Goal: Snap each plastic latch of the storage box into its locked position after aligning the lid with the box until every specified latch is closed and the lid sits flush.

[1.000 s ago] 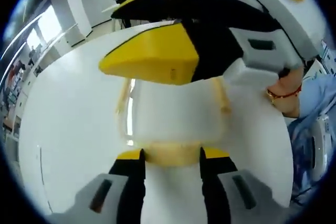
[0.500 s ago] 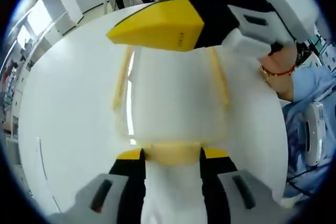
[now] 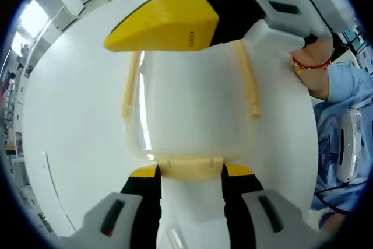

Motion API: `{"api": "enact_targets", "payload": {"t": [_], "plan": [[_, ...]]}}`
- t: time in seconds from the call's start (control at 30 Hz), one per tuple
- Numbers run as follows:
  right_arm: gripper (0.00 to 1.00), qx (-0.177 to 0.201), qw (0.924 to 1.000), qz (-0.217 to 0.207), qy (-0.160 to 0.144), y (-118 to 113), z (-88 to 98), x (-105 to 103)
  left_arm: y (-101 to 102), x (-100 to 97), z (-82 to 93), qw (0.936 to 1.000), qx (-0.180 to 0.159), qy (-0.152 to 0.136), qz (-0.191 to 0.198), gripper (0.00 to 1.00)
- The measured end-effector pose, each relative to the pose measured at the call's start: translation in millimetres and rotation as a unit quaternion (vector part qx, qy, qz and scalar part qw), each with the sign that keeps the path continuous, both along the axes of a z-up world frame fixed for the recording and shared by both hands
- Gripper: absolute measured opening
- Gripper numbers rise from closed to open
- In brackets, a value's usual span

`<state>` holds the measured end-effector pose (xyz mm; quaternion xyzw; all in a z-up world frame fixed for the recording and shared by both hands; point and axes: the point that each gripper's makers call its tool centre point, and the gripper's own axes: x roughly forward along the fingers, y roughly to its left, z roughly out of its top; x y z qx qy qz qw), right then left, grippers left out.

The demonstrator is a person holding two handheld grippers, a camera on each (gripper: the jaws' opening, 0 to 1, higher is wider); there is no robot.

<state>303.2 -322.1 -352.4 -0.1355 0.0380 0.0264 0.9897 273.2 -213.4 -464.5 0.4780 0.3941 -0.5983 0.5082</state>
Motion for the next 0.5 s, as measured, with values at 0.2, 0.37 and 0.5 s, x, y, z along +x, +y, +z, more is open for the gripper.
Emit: {"api": "enact_targets", "payload": {"t": [0.2, 0.37, 0.5], "plan": [[0.29, -0.046, 0.997, 0.027, 0.056, -10, -3.5, 4, -1, -0.9, 0.4, 0.9999, 0.008, -0.003, 0.006, 0.4], [0.25, -0.09, 0.9865, 0.05, 0.127, -33, -19.8, -7, -2, -0.1, 0.6, 0.9999, 0.014, -0.003, 0.005, 0.41], [0.23, -0.103, 0.9786, 0.042, 0.173, -57, -31.7, -13, -4, -1.0, -0.4, 0.9993, 0.036, -0.008, 0.009, 0.4]]}}
